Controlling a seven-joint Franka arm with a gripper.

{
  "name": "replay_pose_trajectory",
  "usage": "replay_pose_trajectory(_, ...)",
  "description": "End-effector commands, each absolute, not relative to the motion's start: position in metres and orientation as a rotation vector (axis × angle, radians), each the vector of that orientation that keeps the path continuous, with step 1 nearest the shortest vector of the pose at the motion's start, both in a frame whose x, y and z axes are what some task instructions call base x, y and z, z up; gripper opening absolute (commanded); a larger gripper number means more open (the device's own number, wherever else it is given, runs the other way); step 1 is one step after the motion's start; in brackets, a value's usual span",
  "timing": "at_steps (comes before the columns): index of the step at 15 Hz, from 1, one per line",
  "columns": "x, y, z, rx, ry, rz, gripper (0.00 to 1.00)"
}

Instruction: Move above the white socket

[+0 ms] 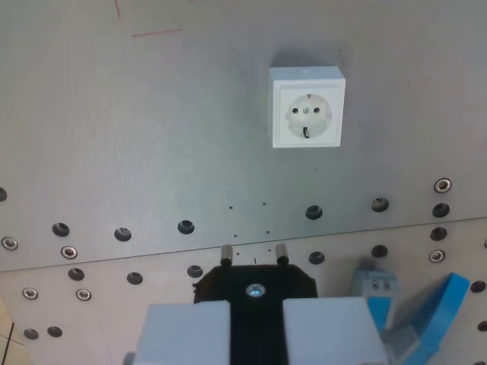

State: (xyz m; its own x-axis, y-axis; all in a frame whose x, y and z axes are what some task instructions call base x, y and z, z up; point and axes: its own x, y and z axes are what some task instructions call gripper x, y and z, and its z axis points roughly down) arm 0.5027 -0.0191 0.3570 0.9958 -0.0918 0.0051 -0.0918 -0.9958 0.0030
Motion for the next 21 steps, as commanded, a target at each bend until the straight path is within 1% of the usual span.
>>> replay_pose_trajectory(1,0.503,-0.019,0.357,3.135,-0.145,0.007,0.00)
replay_pose_trajectory(11,0.502,-0.020,0.352,3.134,-0.145,0.015,0.00)
replay_pose_trajectory(17,0.500,-0.023,0.340,3.132,-0.139,0.075,0.00)
replay_pose_trajectory(21,0.497,-0.027,0.327,3.128,-0.128,0.116,0.00)
